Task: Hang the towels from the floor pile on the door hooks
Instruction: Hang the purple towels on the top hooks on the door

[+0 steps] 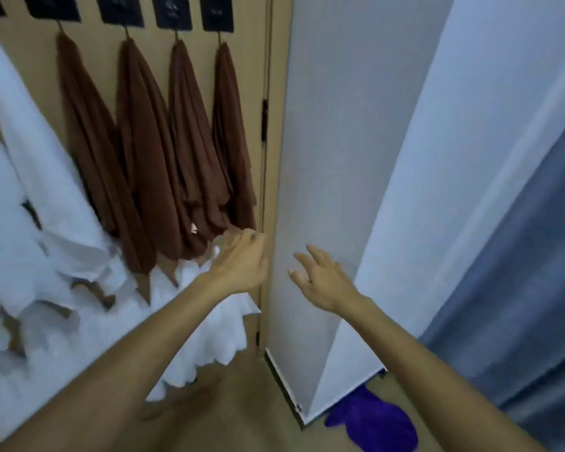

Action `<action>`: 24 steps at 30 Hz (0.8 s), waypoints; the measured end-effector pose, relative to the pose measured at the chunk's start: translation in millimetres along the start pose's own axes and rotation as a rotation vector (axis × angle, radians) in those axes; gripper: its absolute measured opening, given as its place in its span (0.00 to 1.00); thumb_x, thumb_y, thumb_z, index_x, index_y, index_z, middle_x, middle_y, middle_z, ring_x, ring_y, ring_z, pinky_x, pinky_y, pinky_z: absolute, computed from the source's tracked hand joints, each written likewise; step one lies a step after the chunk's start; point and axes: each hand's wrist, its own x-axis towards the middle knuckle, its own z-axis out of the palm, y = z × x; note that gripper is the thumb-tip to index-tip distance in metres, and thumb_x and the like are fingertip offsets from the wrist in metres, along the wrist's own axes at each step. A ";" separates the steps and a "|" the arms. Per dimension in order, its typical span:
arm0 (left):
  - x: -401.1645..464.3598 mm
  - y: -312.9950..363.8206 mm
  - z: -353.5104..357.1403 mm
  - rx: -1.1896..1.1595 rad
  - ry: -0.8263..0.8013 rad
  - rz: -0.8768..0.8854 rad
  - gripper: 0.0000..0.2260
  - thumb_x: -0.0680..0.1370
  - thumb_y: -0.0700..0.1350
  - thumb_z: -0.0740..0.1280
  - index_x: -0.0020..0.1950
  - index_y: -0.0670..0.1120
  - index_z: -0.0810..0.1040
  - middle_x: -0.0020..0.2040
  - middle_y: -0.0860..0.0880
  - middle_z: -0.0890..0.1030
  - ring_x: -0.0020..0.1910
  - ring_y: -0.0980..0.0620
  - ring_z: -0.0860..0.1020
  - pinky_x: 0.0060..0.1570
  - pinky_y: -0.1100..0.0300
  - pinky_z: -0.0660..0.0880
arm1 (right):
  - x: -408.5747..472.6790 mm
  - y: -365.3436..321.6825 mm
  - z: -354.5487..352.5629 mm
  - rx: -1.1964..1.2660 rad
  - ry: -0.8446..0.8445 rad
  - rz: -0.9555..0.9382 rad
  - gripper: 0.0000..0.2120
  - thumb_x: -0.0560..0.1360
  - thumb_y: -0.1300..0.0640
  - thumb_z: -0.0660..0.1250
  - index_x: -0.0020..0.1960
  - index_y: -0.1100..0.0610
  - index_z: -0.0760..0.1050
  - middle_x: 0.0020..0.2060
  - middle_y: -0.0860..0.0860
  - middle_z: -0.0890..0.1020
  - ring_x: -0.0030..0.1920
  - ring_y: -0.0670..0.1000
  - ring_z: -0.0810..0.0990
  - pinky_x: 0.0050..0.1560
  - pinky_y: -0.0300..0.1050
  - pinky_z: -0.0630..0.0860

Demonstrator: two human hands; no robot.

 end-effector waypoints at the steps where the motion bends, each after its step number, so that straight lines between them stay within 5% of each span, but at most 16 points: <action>1: 0.4 18.9 22.2 -0.023 -0.041 0.029 0.19 0.78 0.44 0.58 0.69 0.42 0.65 0.69 0.44 0.66 0.65 0.42 0.68 0.57 0.55 0.66 | -15.5 23.3 6.0 -0.001 -0.022 0.037 0.26 0.81 0.42 0.50 0.75 0.52 0.57 0.77 0.54 0.52 0.77 0.55 0.50 0.74 0.55 0.50; 8: -18.3 160.5 177.1 -0.092 -0.386 0.157 0.22 0.80 0.44 0.55 0.74 0.44 0.58 0.72 0.45 0.60 0.70 0.44 0.62 0.68 0.47 0.63 | -143.7 182.5 40.1 0.010 -0.220 0.344 0.25 0.81 0.44 0.49 0.75 0.52 0.58 0.77 0.53 0.53 0.76 0.54 0.53 0.73 0.51 0.54; 11: -28.7 208.9 230.0 -0.078 -0.489 0.189 0.23 0.80 0.44 0.54 0.75 0.44 0.56 0.73 0.45 0.59 0.70 0.44 0.62 0.67 0.49 0.63 | -195.7 241.5 52.4 0.007 -0.221 0.382 0.20 0.82 0.47 0.50 0.69 0.55 0.67 0.70 0.53 0.67 0.70 0.53 0.65 0.59 0.37 0.60; 13: -32.8 233.4 259.1 -0.073 -0.530 0.191 0.23 0.80 0.44 0.54 0.75 0.45 0.55 0.75 0.45 0.56 0.71 0.44 0.60 0.67 0.49 0.61 | -222.8 275.1 65.3 0.053 -0.256 0.459 0.19 0.82 0.48 0.52 0.65 0.57 0.70 0.65 0.54 0.72 0.64 0.54 0.71 0.61 0.42 0.63; 17: -39.9 266.0 309.6 -0.075 -0.610 0.150 0.24 0.81 0.47 0.54 0.76 0.46 0.53 0.77 0.46 0.52 0.75 0.46 0.55 0.69 0.49 0.57 | -258.4 327.5 99.8 0.125 -0.307 0.621 0.24 0.81 0.46 0.51 0.73 0.56 0.60 0.72 0.57 0.64 0.72 0.56 0.61 0.72 0.51 0.59; 24: -52.0 285.6 379.7 0.093 -0.702 0.139 0.28 0.80 0.51 0.56 0.77 0.46 0.51 0.77 0.47 0.53 0.75 0.49 0.54 0.68 0.50 0.61 | -275.0 374.5 155.0 0.181 -0.389 0.708 0.26 0.81 0.46 0.50 0.77 0.53 0.53 0.77 0.55 0.49 0.77 0.56 0.50 0.74 0.53 0.51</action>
